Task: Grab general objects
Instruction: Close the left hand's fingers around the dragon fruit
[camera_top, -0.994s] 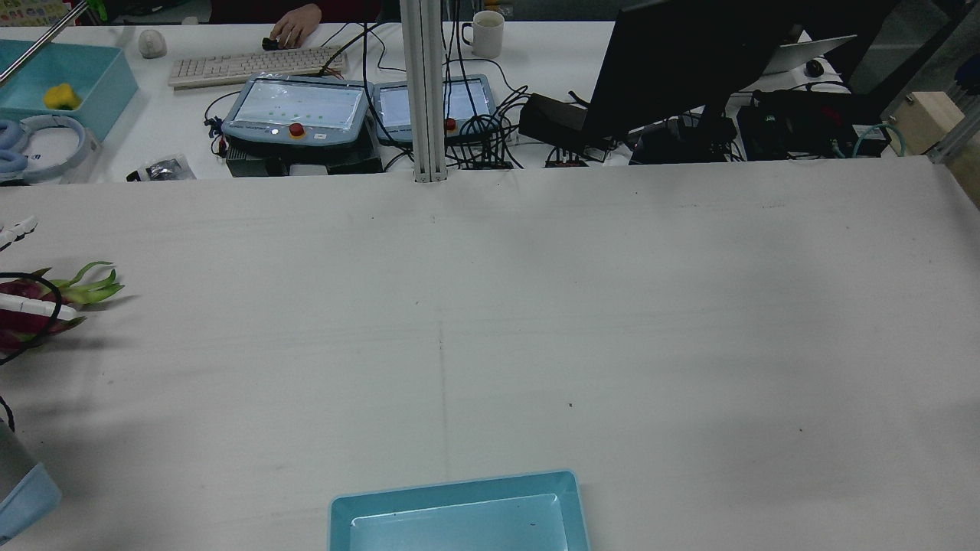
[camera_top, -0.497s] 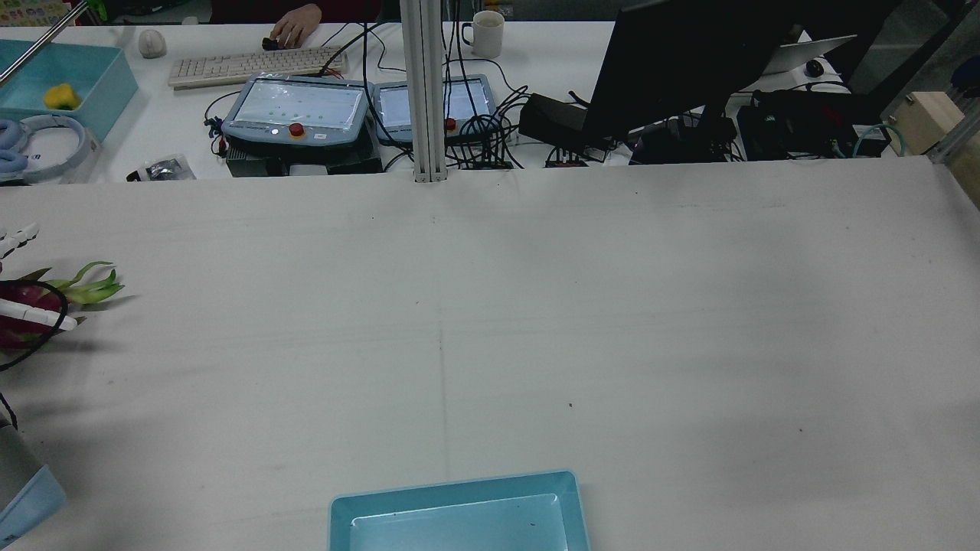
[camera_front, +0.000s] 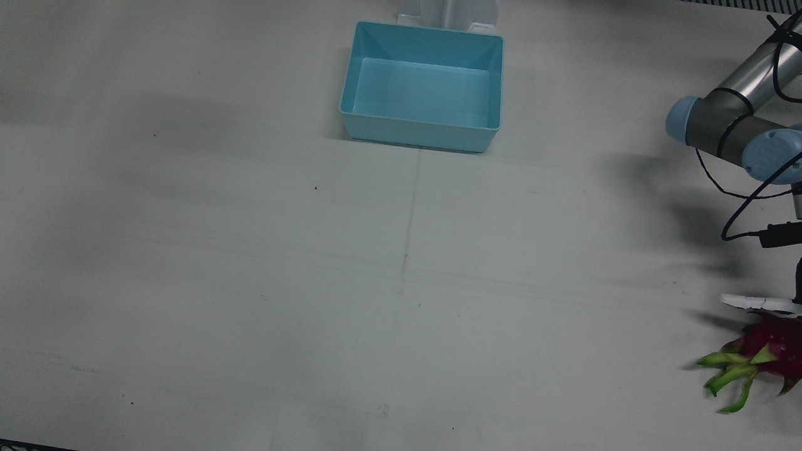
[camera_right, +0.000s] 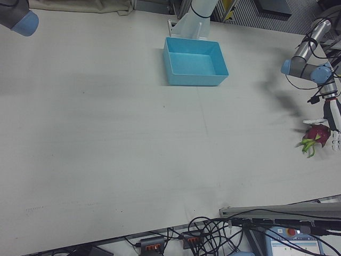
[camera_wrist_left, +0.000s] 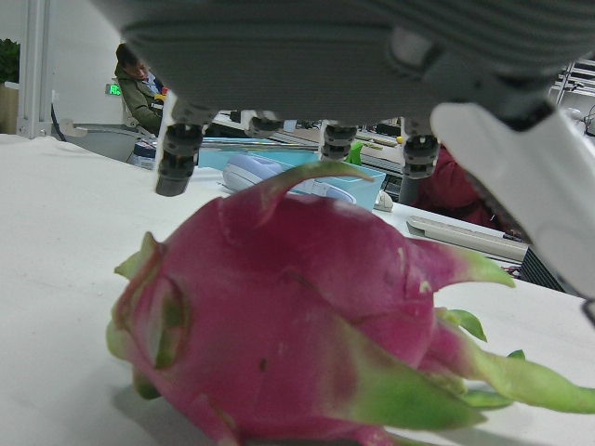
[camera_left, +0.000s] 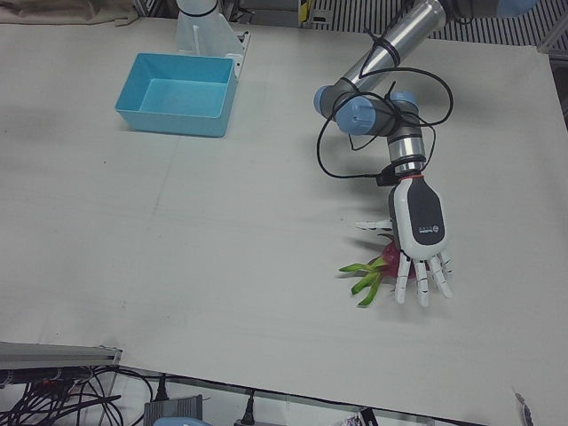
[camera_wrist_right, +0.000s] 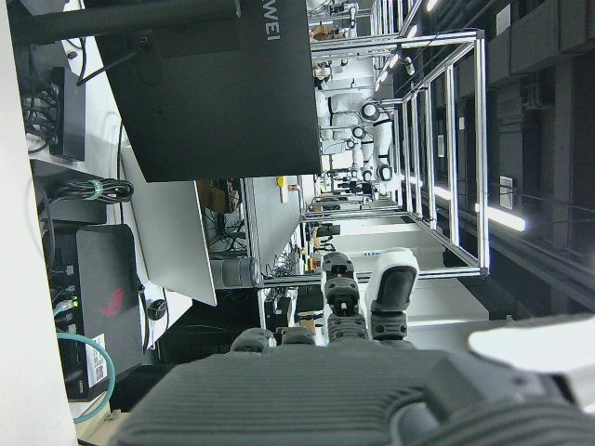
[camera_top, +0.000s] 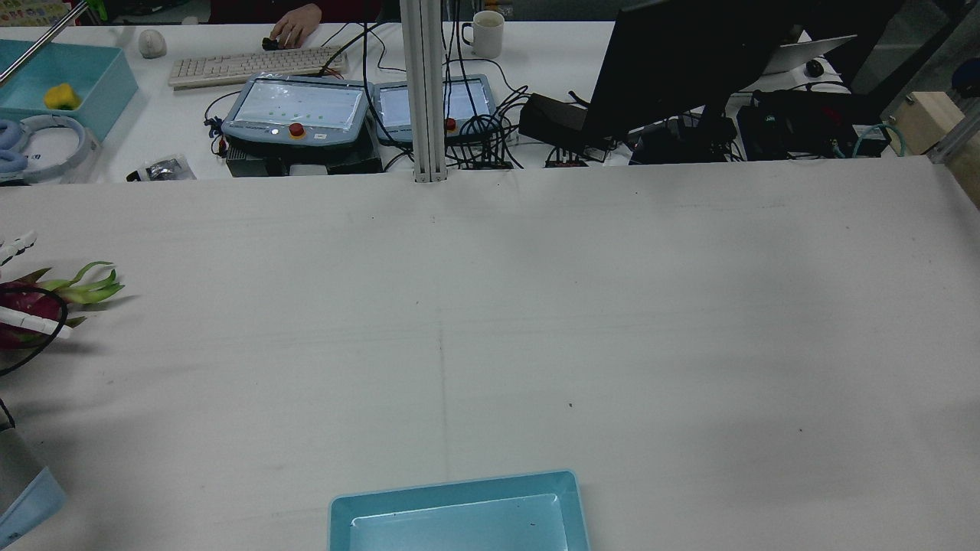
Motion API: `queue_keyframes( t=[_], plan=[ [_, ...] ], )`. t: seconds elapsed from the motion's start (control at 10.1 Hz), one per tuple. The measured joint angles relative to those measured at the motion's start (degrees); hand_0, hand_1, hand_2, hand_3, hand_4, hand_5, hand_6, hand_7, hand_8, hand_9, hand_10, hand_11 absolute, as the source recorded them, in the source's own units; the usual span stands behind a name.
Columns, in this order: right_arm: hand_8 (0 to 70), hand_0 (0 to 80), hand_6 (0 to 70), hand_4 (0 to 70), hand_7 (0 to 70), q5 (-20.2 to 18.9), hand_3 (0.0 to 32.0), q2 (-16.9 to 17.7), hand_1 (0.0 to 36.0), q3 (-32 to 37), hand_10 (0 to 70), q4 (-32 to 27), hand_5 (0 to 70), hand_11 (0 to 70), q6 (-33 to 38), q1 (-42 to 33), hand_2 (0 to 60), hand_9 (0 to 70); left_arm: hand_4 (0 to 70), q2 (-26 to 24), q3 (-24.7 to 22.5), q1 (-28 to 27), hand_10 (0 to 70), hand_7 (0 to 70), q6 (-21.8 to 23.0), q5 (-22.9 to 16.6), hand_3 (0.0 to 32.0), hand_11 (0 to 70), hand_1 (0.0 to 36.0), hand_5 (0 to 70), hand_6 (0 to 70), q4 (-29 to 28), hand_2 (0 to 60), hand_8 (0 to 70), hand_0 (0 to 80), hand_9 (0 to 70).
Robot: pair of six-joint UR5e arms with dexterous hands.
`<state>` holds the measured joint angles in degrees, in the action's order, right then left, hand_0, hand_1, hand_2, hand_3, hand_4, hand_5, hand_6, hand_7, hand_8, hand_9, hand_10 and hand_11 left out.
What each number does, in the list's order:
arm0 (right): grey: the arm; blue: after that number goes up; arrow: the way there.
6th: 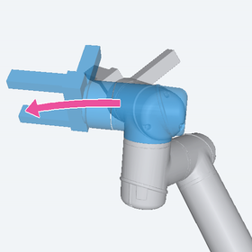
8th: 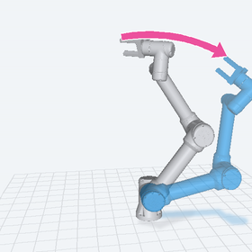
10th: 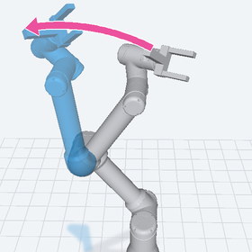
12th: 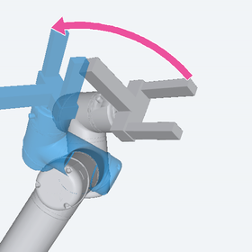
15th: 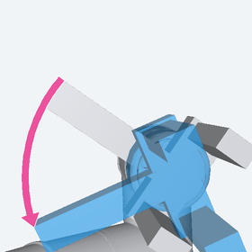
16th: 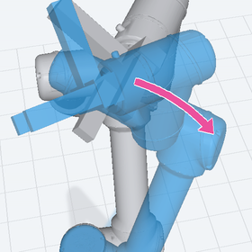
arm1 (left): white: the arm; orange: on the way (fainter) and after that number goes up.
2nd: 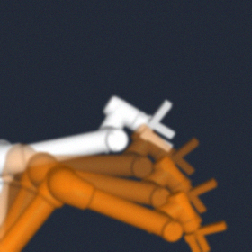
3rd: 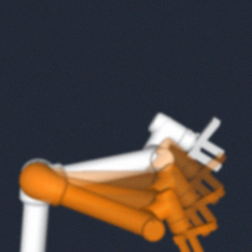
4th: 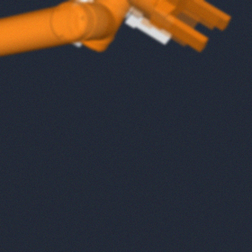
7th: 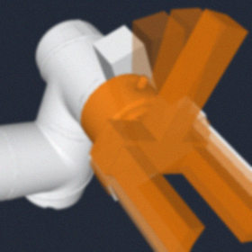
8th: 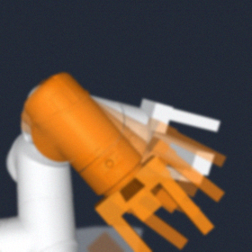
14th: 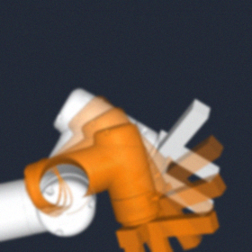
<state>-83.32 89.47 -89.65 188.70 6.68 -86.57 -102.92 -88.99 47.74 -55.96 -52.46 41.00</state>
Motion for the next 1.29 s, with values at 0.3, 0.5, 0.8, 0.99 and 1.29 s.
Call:
queue_keyframes(
  t=[0.3, 0.5, 0.8, 0.99, 1.29],
  plan=[
    [0.0, 0.0, 0.0, 0.0, 0.0, 0.0, 0.0, 0.0, 0.0, 0.0, 0.0, 0.0, 0.0, 0.0, 0.0, 0.0, 0.0, 0.0, 0.0, -0.03, 0.3, -0.08, 9.4, 11.5, -0.03, 1.31, 0.0, 15.5, 19.1, 8.8, 0.0, -0.31, 0.0, 0.4, 53.5, 0.9],
    [0.0, 0.0, 0.0, 0.0, 0.0, 0.0, 0.0, -0.02, 0.0, 0.0, 0.0, 0.0, 0.0, 0.0, 0.0, 0.0, 0.0, 0.0, 0.0, -0.04, 0.35, -0.1, 8.6, 11.5, -0.08, 1.63, 0.0, 14.3, 19.4, 9.6, 0.2, -0.38, 0.0, 0.6, 53.5, 0.9],
    [0.0, 0.0, 0.0, 0.0, 0.0, 0.0, 0.0, -0.03, 0.0, 0.0, 0.0, 0.0, 0.0, 0.0, 0.0, 0.0, 0.0, 0.0, 0.0, -0.05, 0.46, -1.77, 8.3, 11.6, -0.09, 1.96, 0.0, 13.9, 19.7, 9.7, 0.3, -0.3, 0.0, 0.7, 53.5, 0.9],
    [0.0, 0.0, 0.0, 0.0, 0.0, 0.0, 0.0, -0.02, 0.0, 0.0, 0.0, 0.0, 0.0, 0.0, 0.0, 0.0, 0.0, 0.0, 0.0, -0.23, 0.84, -3.7, 8.3, 11.8, 0.07, 2.86, 0.0, 13.8, 19.6, 9.7, 0.1, -0.12, 0.0, 0.7, 53.2, 0.9],
    [0.0, 0.0, 0.0, 0.0, 0.0, 0.0, 0.0, 0.0, 0.0, 0.0, 0.0, 0.0, 0.0, 0.0, 0.0, 0.0, 0.0, 0.0, 0.0, -0.39, 1.01, -4.57, 8.5, 11.0, 0.22, 3.57, 0.0, 14.1, 19.4, 9.4, 0.2, 0.22, 0.0, 0.6, 53.0, 0.8]
  ],
)
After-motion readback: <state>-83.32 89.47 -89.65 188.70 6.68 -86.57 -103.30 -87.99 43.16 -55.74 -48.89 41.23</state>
